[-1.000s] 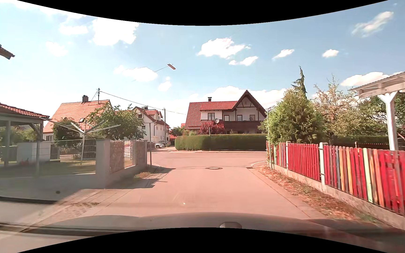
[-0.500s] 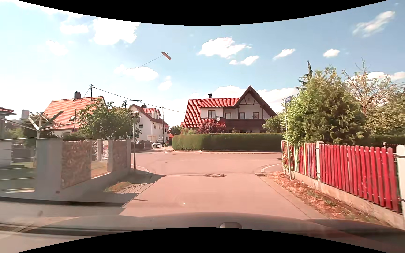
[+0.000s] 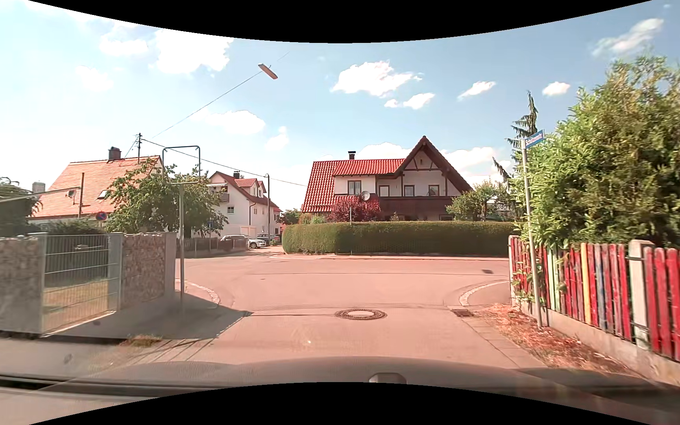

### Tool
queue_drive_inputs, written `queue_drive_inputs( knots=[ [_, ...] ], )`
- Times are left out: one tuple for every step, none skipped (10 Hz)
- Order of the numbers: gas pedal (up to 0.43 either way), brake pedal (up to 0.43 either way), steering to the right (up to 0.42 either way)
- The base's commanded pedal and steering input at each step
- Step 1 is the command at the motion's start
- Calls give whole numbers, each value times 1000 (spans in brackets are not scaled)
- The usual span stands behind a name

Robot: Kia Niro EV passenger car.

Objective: Follow the waypoints while adhering to traffic rules and regulations

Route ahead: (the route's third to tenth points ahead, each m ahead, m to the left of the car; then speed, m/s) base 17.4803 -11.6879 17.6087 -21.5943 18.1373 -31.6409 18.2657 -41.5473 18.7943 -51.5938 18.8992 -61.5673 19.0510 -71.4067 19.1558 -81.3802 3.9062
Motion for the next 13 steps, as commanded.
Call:
queue_drive_inputs(
  knots=[
    [0,177,16],
    [0,177,16],
    [0,177,16],
    [0,177,16],
    [0,177,17],
    [0,177,20],
    [0,177,22],
    [0,177,22],
    [0,177,22],
    [0,183,22],
    [0,183,22],
    [0,177,23],
    [0,177,23]
  ],
)
